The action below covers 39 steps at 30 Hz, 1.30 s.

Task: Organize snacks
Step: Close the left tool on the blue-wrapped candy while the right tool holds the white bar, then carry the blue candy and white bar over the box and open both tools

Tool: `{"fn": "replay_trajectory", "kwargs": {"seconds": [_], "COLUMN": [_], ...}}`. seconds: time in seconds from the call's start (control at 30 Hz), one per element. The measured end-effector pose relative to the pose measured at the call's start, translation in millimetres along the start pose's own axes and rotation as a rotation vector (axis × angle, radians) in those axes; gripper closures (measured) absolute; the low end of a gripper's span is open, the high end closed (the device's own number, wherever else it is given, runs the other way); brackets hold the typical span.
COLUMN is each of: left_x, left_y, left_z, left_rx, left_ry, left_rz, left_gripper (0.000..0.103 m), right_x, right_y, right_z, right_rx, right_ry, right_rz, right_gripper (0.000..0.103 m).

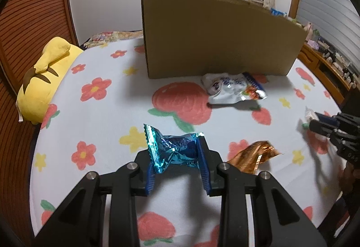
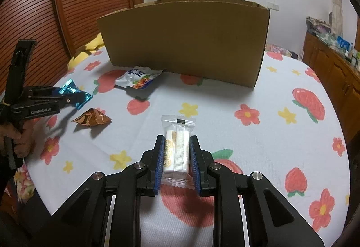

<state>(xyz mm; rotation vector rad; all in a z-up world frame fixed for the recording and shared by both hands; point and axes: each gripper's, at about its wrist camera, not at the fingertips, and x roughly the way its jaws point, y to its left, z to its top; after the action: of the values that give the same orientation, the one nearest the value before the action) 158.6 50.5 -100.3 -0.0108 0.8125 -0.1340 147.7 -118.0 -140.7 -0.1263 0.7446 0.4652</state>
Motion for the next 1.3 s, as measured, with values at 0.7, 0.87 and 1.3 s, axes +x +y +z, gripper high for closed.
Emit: {"fn": "replay_trajectory", "kwargs": {"seconds": [0.7,0.87,1.3], "left_x": [-39,-33,8], "left_y": [-44,-43,-46], "left_z": [103,138,184], "left_rx": [0.096,0.134,0.16], "left_ry": [-0.202,-0.233,-0.225], "left_rz": [-0.05,-0.032,-0.038], "left_gripper": [0.071,0.071,0.071], "right_x": [-30,-32,-13], "right_y": [-14,-20,-37], "right_z": [64,94,158], "right_rx": [-0.035,-0.076,-0.131], "right_ry": [-0.15,-0.186,-0.226], "right_rz": [0.026,0.007,-0.022], "right_gripper": [0.083,0.083,0.083]}}
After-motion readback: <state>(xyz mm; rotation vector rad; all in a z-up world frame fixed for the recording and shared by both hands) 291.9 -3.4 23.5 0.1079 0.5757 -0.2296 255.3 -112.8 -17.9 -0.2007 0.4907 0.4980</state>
